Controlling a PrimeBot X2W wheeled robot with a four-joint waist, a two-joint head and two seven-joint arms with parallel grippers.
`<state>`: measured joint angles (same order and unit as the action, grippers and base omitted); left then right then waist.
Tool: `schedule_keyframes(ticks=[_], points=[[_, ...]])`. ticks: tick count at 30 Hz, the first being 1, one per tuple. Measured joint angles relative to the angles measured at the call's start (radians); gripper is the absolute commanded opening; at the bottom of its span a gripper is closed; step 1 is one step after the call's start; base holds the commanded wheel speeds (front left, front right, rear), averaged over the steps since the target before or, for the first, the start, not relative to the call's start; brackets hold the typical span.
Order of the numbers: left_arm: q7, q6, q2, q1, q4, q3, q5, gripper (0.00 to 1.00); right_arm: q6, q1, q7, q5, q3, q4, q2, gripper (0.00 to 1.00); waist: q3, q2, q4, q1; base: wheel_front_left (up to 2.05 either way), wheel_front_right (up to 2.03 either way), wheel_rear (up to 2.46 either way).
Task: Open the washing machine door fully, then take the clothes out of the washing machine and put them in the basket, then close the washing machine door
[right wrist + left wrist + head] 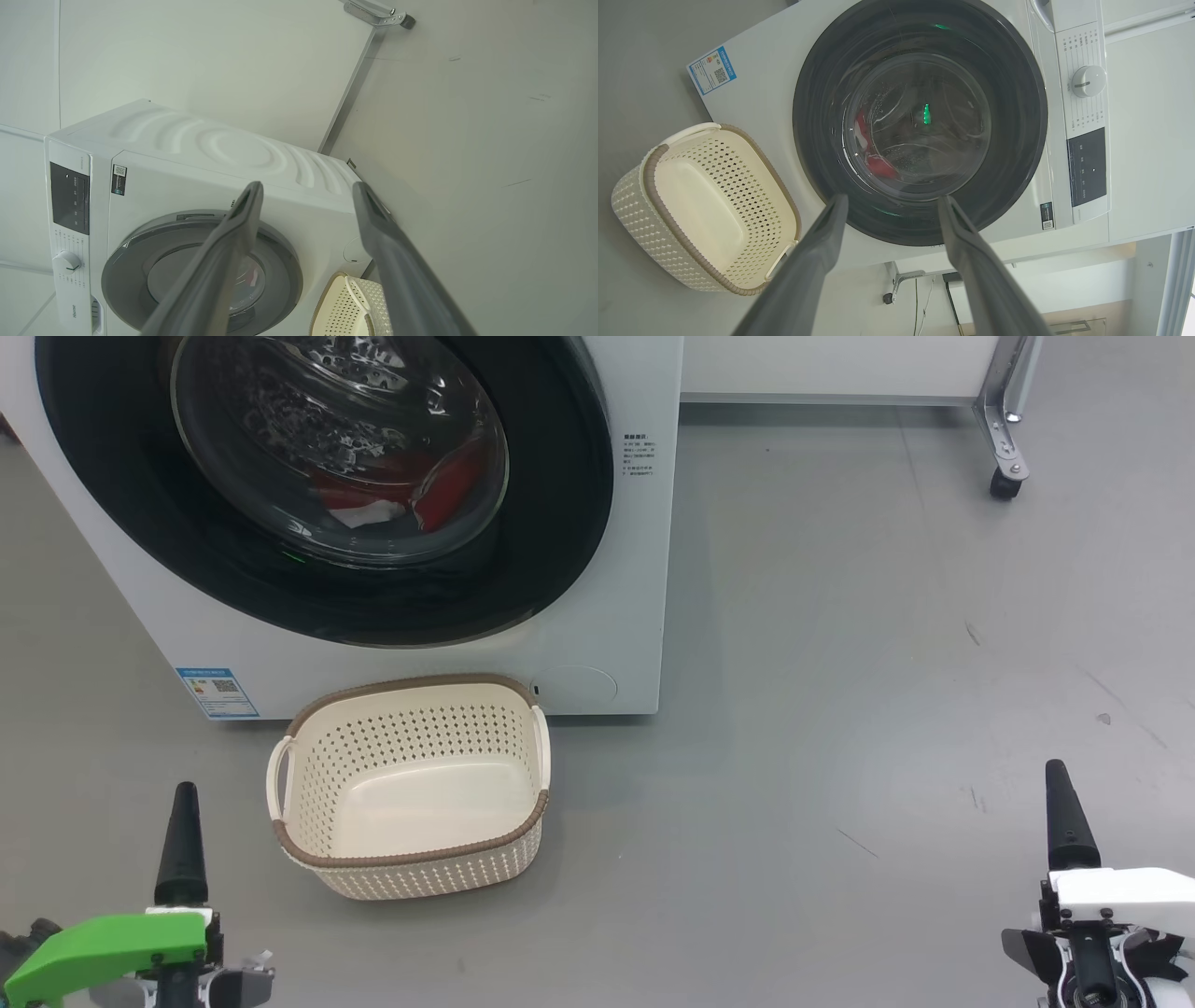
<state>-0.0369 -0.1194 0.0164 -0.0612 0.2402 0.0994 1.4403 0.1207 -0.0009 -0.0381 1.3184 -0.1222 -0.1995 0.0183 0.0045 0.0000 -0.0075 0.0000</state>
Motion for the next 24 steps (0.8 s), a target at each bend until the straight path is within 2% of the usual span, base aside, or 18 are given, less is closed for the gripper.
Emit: schedule_keyframes(ticks=[13, 24], points=[[-0.040, 0.000, 0.001, 0.000, -0.063, -0.009, -0.200, 1.00, -0.002, -0.001, -0.040, -0.233, 0.036, 0.061, 0.010, 1.00, -0.001, 0.0000, 0.001, 0.0000, 0.00, 0.00, 0.00], [-0.075, 0.000, 0.002, 0.000, -0.100, -0.043, -0.439, 1.00, -0.014, -0.001, -0.076, -0.418, 0.072, 0.096, 0.010, 1.00, 0.001, 0.0000, -0.002, 0.0000, 0.00, 0.00, 0.00]])
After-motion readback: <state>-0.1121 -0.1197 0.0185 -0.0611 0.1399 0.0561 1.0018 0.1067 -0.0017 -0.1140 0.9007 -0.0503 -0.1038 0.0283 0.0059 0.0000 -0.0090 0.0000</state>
